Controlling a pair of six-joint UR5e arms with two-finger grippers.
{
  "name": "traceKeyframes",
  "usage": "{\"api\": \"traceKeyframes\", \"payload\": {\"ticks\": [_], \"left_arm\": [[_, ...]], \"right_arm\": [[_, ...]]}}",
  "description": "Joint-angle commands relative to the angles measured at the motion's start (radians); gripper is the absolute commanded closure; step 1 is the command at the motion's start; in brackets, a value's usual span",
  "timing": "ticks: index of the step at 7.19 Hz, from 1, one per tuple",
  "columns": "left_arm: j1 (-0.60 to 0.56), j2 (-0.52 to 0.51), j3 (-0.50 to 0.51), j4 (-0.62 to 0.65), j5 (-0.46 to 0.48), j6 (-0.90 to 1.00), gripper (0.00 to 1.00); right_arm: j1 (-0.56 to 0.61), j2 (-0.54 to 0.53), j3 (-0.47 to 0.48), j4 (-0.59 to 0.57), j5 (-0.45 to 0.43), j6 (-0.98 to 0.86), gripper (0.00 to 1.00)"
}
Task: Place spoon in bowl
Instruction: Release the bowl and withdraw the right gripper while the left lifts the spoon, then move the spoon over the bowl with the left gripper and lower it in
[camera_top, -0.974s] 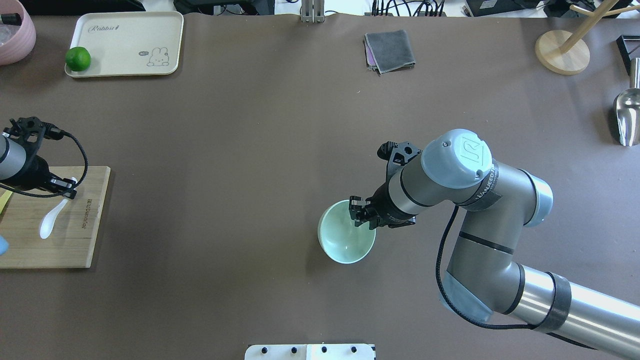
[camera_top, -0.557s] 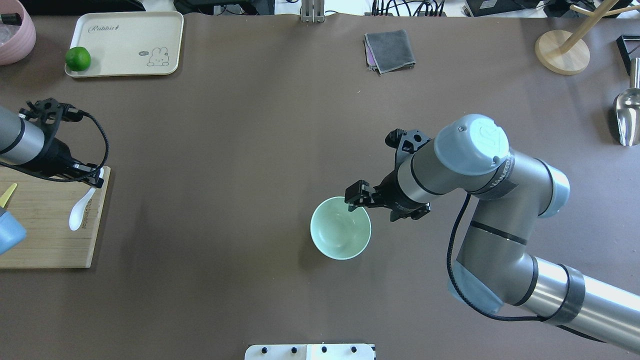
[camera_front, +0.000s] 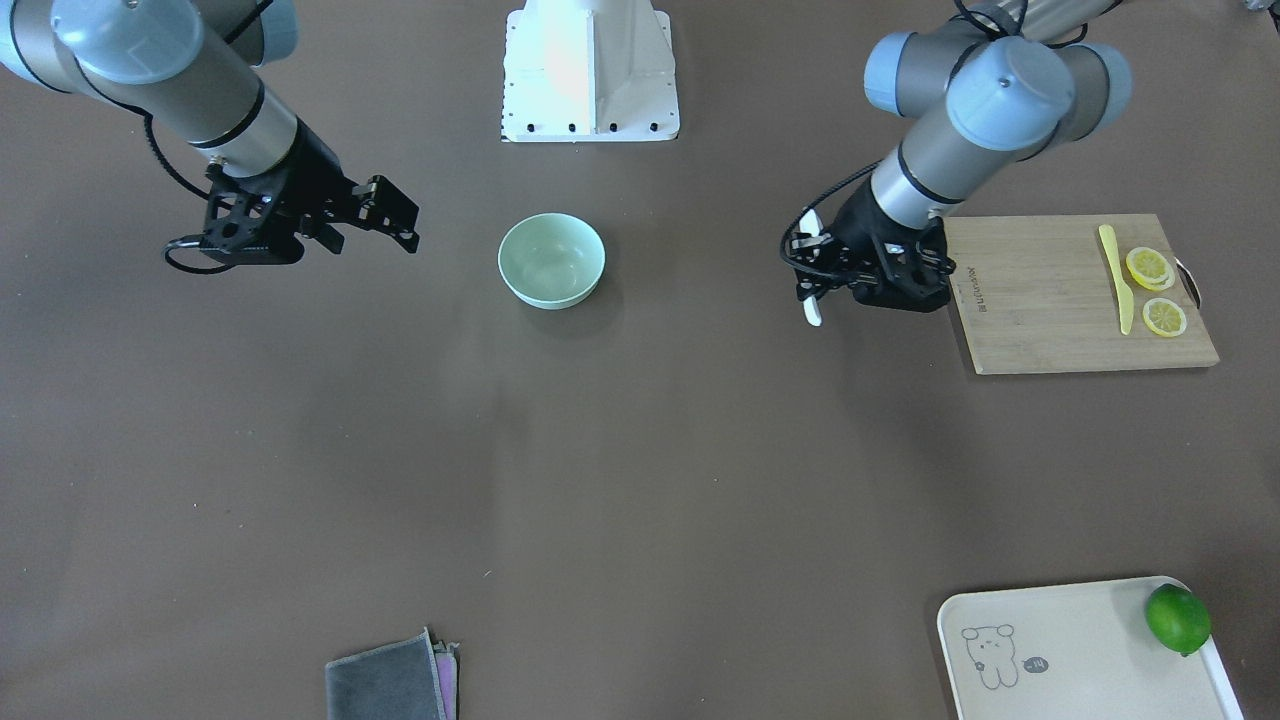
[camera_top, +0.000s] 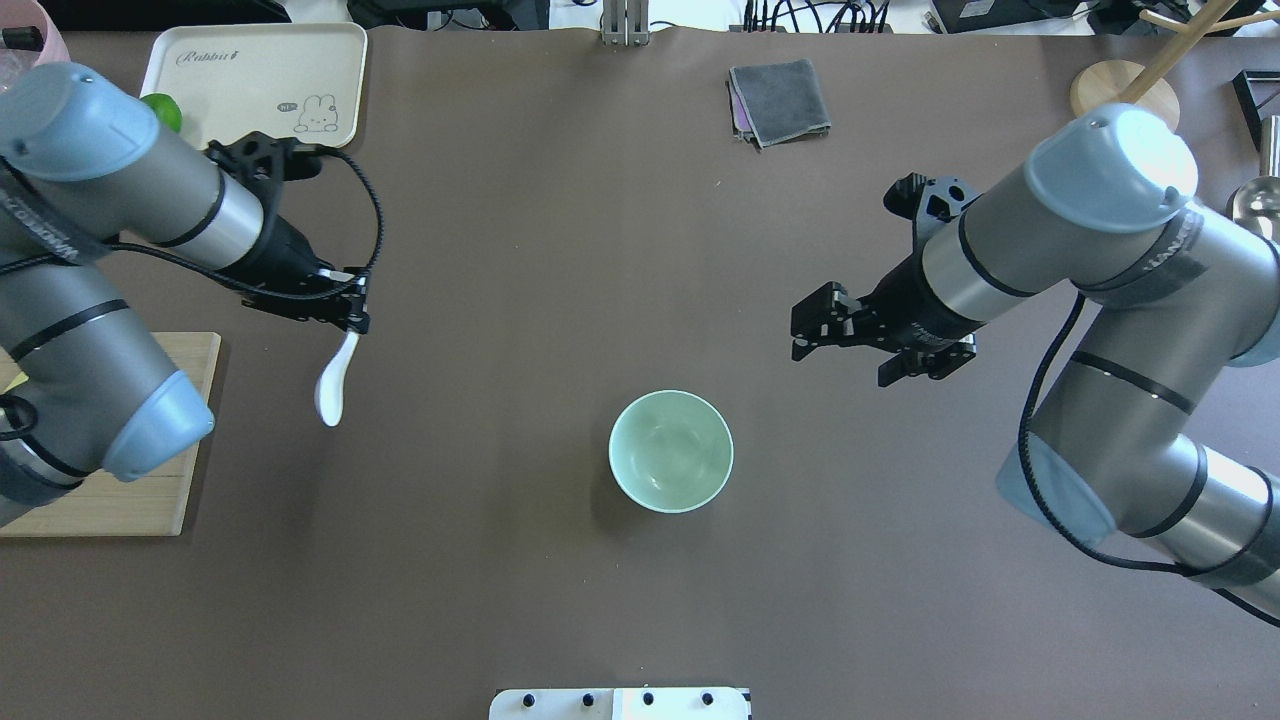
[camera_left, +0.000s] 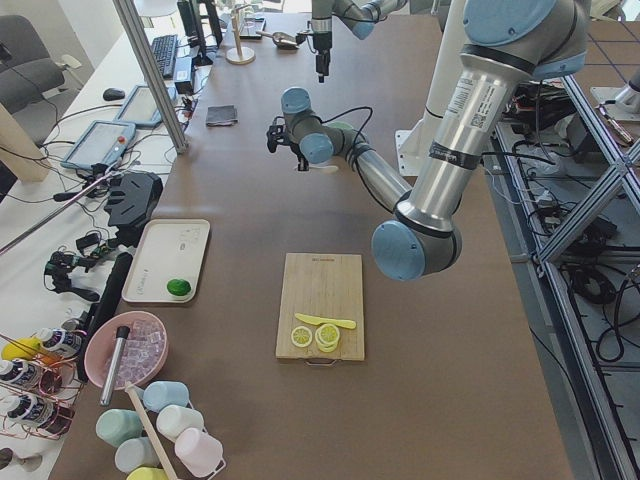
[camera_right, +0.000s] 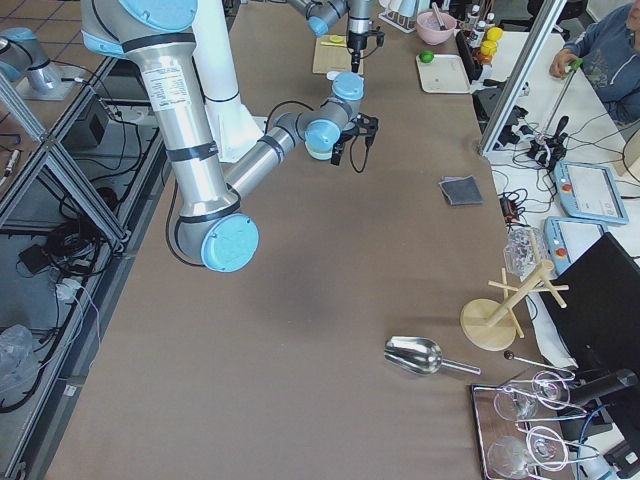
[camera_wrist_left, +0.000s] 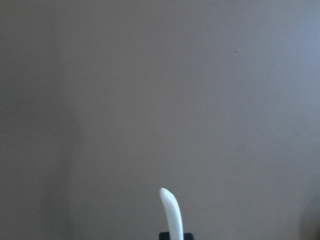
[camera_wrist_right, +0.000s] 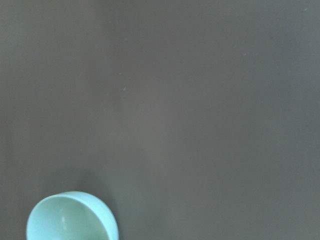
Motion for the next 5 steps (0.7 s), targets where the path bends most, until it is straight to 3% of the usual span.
{"api": "traceKeyframes", "payload": {"ticks": [1, 3, 5], "left_arm": [[0.127, -0.166, 0.071, 0.008, 0.130, -0.142, 1.00], [0.183, -0.301, 0.178, 0.005, 0.199, -0.234, 1.00], [0.232, -0.345, 0.234, -0.007, 0.241, -0.260, 1.00]], "right_arm": [[0.083, -0.109, -0.001, -0.002, 0.021, -0.195, 0.00], [0.140, -0.194, -0.004, 0.002, 0.023, -0.343, 0.00], [0.169, -0.252, 0.008, 0.013, 0.023, -0.383, 0.00]]}}
